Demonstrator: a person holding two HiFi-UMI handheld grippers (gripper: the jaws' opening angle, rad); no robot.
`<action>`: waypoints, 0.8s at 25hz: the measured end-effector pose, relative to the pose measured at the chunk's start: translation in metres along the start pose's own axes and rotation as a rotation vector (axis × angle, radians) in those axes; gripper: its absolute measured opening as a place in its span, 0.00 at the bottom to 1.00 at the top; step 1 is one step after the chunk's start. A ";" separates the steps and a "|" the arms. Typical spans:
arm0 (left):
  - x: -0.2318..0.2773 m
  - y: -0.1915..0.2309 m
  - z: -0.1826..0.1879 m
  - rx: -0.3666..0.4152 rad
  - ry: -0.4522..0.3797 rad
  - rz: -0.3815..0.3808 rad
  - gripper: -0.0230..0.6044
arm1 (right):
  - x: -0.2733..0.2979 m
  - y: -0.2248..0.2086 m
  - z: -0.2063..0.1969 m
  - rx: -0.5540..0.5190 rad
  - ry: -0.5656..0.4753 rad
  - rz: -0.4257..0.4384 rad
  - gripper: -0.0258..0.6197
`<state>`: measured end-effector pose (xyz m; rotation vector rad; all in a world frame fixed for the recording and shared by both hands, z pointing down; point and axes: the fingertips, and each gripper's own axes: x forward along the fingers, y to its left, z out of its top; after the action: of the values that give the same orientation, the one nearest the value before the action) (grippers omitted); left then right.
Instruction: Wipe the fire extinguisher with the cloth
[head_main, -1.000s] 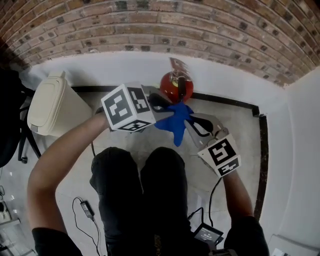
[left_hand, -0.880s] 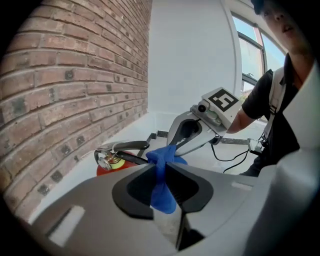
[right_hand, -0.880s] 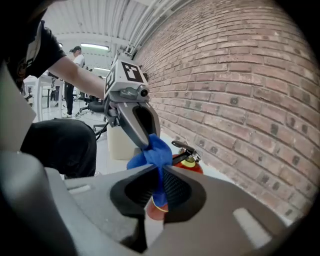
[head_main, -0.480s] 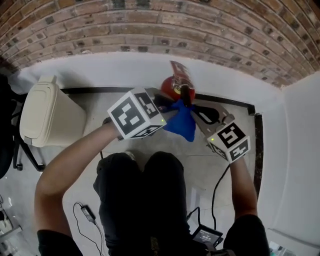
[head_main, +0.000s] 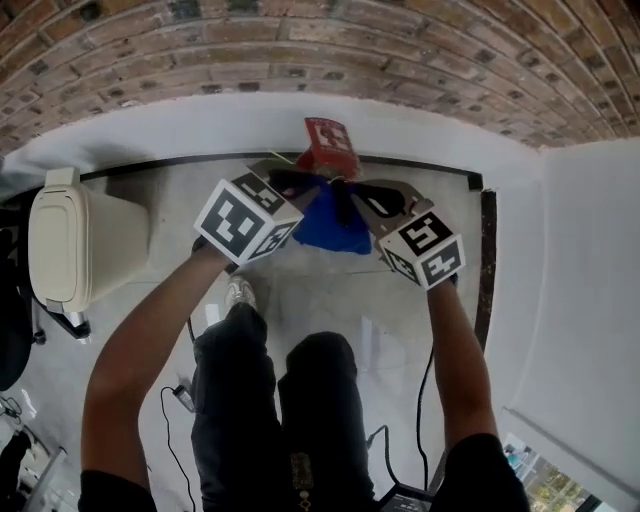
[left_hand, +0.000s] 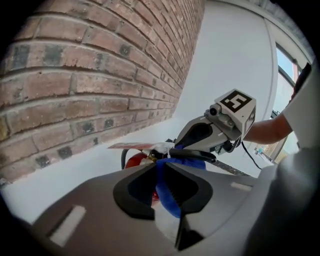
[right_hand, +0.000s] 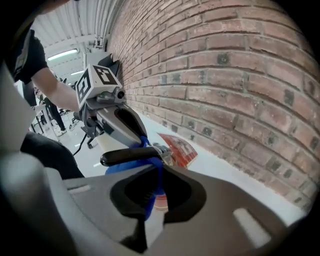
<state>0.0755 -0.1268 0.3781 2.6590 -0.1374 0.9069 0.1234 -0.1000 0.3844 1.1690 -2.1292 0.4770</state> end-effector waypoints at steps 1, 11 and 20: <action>0.001 0.001 -0.003 -0.012 0.012 0.003 0.13 | 0.003 0.000 0.001 -0.019 0.024 0.006 0.09; 0.010 -0.033 -0.034 -0.032 0.153 0.019 0.09 | 0.000 0.033 -0.037 0.129 0.085 0.095 0.08; -0.002 -0.039 -0.034 -0.062 0.193 0.032 0.09 | -0.003 0.034 -0.035 0.080 0.090 0.077 0.08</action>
<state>0.0615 -0.0782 0.3913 2.5028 -0.1606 1.1443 0.1091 -0.0595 0.4070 1.0914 -2.1001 0.6432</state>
